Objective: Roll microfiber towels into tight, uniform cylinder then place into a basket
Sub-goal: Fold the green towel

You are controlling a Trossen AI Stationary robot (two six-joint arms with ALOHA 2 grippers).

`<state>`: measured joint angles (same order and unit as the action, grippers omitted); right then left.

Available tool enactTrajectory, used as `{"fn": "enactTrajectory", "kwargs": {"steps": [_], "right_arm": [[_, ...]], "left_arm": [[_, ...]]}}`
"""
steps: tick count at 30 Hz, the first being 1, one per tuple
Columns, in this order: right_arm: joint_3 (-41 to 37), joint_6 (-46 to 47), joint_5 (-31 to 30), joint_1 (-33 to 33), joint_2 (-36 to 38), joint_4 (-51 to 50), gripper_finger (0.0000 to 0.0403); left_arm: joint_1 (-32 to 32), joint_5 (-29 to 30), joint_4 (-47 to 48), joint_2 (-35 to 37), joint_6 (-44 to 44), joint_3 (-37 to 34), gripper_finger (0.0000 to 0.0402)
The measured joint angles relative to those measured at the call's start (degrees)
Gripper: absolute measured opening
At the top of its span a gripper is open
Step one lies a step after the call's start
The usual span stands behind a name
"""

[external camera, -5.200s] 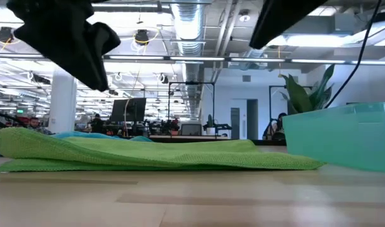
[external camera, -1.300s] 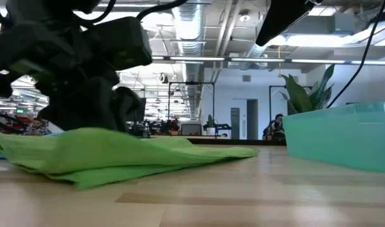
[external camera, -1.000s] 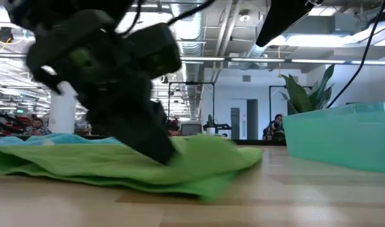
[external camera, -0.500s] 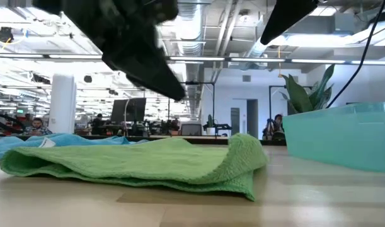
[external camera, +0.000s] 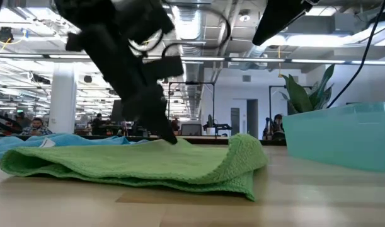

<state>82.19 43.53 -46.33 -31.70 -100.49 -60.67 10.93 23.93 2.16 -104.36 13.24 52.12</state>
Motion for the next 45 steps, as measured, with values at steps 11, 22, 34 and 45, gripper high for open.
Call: {"fn": "enactTrajectory", "kwargs": {"steps": [11,22,34,45], "right_arm": [[0.0,1.8,0.7,-0.5,0.0,1.0,0.0067],[0.0,3.4,4.5,-0.6,0.0,1.2,0.0067],[0.0,1.0,4.4,-1.3,0.0,1.1,0.0067],[0.0,1.0,4.5,-1.3,0.0,1.2,0.0067]], "left_arm": [[1.9,-4.0,9.2,-0.8,21.8,0.4,0.0072],[9.2,2.2,13.9,-1.4,20.6,5.6,0.0072],[9.2,-2.6,12.0,-2.2,0.6,13.2,0.0072],[2.8,-9.7,6.0,-9.3,-3.4,13.2,0.0072]]}}
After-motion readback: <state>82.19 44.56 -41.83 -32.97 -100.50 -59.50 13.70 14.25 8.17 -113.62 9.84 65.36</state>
